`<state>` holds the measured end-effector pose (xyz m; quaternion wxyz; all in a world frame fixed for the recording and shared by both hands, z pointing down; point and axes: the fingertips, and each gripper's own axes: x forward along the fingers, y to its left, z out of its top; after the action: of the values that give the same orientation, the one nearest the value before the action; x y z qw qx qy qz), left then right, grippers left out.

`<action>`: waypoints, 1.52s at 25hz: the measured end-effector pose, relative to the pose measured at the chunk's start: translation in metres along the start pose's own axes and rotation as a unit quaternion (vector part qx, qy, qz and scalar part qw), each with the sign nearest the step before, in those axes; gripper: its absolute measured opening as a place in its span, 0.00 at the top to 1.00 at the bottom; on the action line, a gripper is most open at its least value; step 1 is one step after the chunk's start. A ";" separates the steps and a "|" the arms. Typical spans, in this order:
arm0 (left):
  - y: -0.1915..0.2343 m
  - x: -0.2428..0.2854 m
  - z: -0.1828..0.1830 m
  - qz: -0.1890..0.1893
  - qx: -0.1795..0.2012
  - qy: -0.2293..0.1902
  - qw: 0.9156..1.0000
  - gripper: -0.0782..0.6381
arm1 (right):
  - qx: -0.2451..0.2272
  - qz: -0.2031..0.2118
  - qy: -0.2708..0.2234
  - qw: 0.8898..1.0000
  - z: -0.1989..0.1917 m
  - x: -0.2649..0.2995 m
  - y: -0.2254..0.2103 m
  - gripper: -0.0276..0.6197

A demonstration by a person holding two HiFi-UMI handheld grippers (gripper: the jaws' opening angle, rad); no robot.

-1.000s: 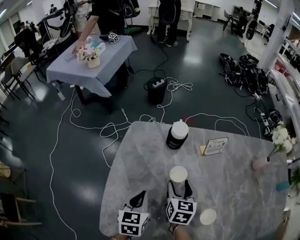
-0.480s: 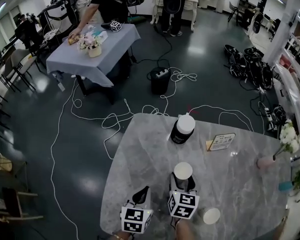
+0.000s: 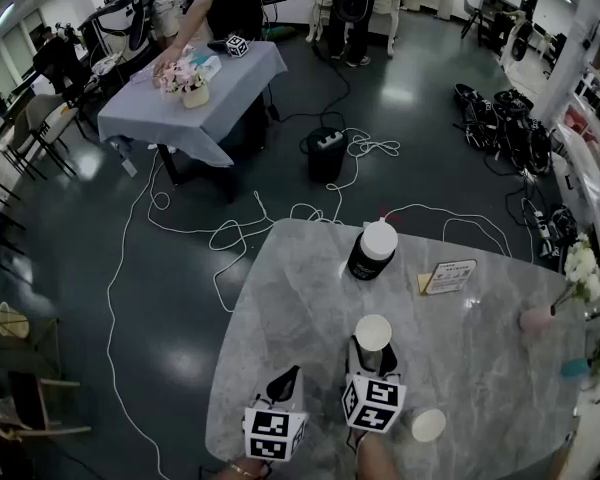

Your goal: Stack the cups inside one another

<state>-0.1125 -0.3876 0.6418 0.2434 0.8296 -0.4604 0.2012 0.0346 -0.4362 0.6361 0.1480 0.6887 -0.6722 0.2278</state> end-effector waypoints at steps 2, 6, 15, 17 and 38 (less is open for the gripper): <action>-0.002 -0.002 0.000 0.000 0.000 -0.001 1.000 0.90 | 0.004 0.003 -0.003 1.000 0.002 -0.005 0.001 0.58; -0.010 -0.006 0.005 -0.004 0.002 -0.009 1.000 0.90 | 0.008 0.008 -0.008 1.000 0.009 -0.019 0.002 0.58; -0.037 -0.032 0.011 -0.013 -0.001 -0.029 0.999 0.90 | -0.002 0.021 -0.024 0.999 0.028 -0.066 0.006 0.58; -0.042 -0.039 0.013 -0.011 0.001 -0.039 0.999 0.90 | -0.005 0.023 -0.029 0.999 0.032 -0.077 0.007 0.58; -0.147 -0.097 0.027 -0.028 0.027 -0.087 0.995 0.90 | -0.022 0.034 -0.075 0.996 0.062 -0.208 -0.040 0.58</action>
<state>-0.0314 -0.2715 0.5337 0.1856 0.8630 -0.4504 0.1337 0.0830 -0.2871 0.4805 0.1044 0.6769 -0.7097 0.1652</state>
